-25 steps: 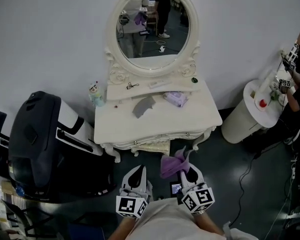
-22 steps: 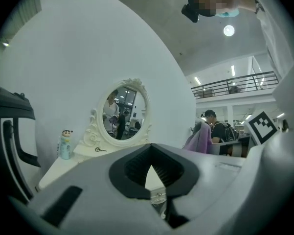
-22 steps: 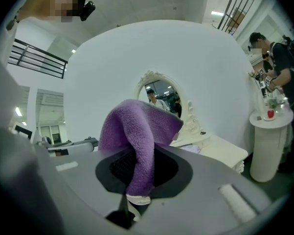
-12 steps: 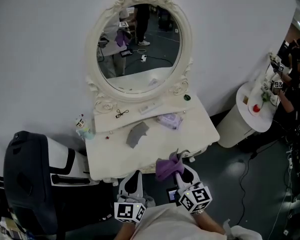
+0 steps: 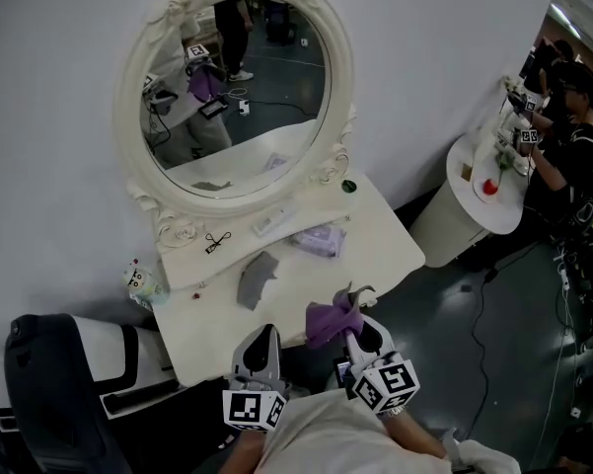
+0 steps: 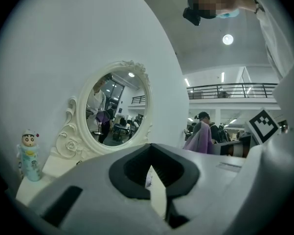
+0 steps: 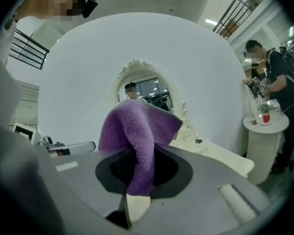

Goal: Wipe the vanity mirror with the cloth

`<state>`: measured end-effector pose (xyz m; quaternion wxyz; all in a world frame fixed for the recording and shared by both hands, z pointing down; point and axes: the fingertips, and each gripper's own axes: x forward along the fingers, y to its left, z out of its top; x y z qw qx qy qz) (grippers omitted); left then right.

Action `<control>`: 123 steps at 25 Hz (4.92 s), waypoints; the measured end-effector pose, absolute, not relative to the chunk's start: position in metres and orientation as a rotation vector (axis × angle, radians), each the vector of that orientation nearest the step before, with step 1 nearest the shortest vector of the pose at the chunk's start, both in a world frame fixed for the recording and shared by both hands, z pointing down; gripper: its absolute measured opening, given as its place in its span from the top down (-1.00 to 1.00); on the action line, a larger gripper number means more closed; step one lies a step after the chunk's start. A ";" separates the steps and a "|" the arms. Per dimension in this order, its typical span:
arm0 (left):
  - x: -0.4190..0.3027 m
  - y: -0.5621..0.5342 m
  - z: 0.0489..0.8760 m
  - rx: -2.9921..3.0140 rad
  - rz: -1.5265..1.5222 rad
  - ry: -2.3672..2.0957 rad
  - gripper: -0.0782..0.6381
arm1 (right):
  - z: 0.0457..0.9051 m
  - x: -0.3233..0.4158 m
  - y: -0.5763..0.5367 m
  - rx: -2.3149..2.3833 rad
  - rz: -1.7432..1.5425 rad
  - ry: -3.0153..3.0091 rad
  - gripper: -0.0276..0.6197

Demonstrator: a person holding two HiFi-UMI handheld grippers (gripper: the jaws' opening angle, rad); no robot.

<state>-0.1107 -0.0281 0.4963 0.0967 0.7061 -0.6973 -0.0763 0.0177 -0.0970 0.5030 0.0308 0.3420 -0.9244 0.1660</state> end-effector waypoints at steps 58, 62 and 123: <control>-0.296 -0.224 0.264 1.890 -0.098 -2.657 0.78 | 0.167 -0.223 -0.467 0.796 -0.043 -3.110 0.73; -0.308 -0.203 0.270 1.837 -0.133 -2.675 0.78 | 0.156 -0.238 -0.460 0.813 -0.099 -3.122 0.73; -0.255 -0.212 0.282 1.954 -0.093 -2.571 0.78 | 0.220 -0.237 -0.428 0.797 -0.057 -3.056 0.73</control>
